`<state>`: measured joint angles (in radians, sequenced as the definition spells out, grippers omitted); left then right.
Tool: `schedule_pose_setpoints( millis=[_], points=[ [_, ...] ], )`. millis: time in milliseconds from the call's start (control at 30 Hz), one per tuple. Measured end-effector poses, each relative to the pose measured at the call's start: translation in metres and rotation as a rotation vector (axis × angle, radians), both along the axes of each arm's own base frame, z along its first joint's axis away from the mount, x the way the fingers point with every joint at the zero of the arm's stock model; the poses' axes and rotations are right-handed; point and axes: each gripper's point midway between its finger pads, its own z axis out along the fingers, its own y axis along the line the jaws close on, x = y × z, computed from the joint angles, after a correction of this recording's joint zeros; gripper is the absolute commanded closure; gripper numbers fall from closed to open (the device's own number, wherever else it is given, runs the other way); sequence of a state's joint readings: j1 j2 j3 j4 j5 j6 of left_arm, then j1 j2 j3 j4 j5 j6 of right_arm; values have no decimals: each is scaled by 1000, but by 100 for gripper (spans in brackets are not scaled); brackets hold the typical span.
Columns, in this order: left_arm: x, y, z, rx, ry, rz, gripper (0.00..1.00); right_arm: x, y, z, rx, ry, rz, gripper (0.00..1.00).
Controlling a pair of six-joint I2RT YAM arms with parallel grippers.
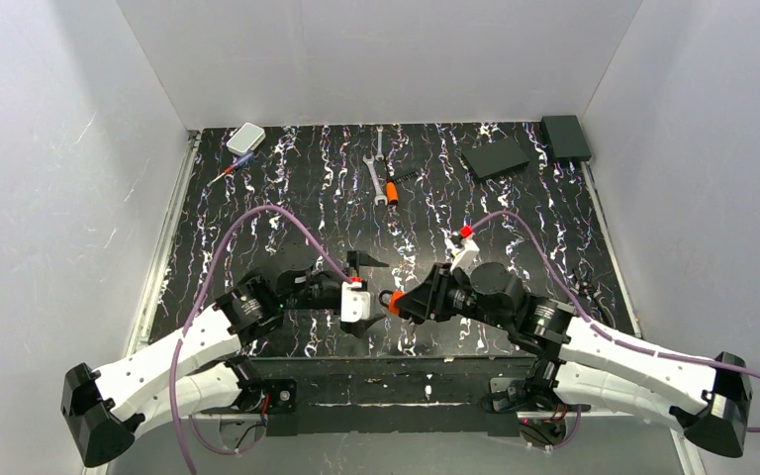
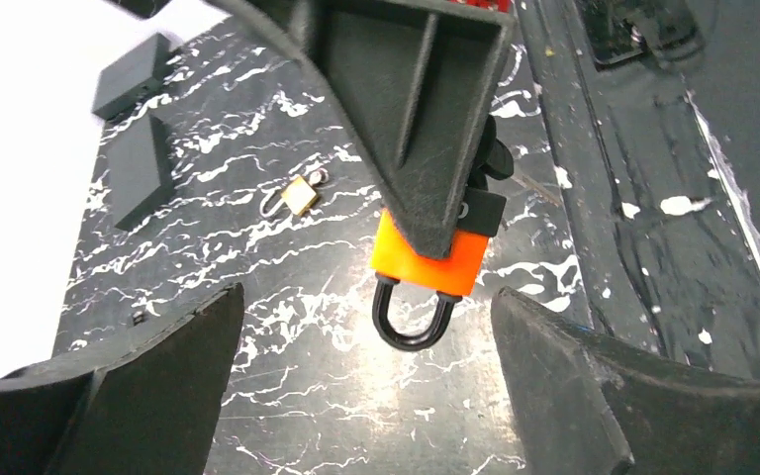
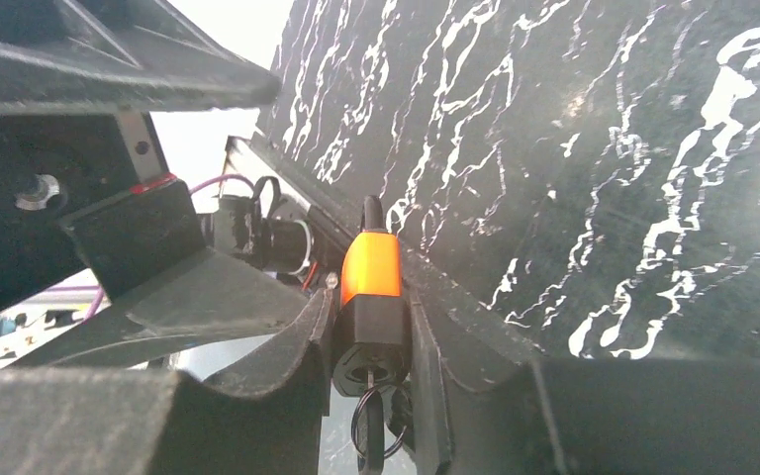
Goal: Unlock with the key
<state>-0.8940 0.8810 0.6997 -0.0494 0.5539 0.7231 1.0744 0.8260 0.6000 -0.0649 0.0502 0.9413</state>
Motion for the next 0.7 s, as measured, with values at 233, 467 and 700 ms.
schedule_pose_setpoints(
  millis=[233,467,700],
  points=[
    [12,-6,31,-136,25,89,2,15,-27,11,65,-135,-117,99],
    [45,-1,77,-355,278,395,12,29,-52,45,257,-343,-243,99],
    [47,6,139,-703,656,497,35,30,-60,91,404,-518,-265,99]
  ],
)
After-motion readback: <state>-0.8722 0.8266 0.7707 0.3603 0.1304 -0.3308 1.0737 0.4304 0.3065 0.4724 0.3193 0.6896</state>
